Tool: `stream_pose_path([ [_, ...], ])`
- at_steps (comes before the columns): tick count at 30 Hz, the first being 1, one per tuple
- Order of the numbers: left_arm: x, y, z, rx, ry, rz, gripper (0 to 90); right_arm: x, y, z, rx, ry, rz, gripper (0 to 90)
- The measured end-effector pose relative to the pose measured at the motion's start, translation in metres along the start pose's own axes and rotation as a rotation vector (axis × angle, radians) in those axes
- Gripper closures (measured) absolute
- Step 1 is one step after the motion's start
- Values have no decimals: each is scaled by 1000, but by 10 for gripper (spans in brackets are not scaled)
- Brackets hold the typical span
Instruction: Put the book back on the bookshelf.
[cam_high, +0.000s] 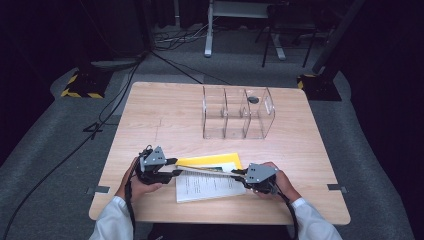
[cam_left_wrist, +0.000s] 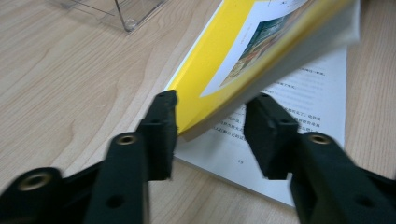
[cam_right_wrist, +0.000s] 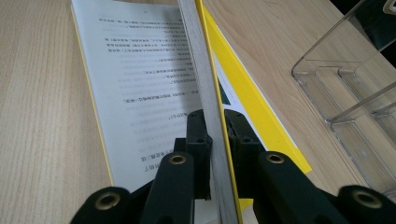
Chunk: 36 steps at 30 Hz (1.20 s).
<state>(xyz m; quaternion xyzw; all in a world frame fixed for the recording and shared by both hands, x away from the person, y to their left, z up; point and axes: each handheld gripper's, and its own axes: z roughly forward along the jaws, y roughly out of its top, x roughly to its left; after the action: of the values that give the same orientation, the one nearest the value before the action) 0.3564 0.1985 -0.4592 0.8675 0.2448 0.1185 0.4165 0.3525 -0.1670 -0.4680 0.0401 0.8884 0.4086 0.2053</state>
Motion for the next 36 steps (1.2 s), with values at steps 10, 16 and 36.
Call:
stream_pose_path([
  [10, -38, 23, -7, -55, 32, 73, 381, 1, 2, 1, 19, 6, -6, 805],
  [16, -69, 45, 14, -6, 67, 129, 333, 1, 3, 1, 32, 7, -6, 797],
  [36, -70, 29, 42, 207, 163, 176, 711, -6, -3, 1, 4, 7, 57, 650],
])
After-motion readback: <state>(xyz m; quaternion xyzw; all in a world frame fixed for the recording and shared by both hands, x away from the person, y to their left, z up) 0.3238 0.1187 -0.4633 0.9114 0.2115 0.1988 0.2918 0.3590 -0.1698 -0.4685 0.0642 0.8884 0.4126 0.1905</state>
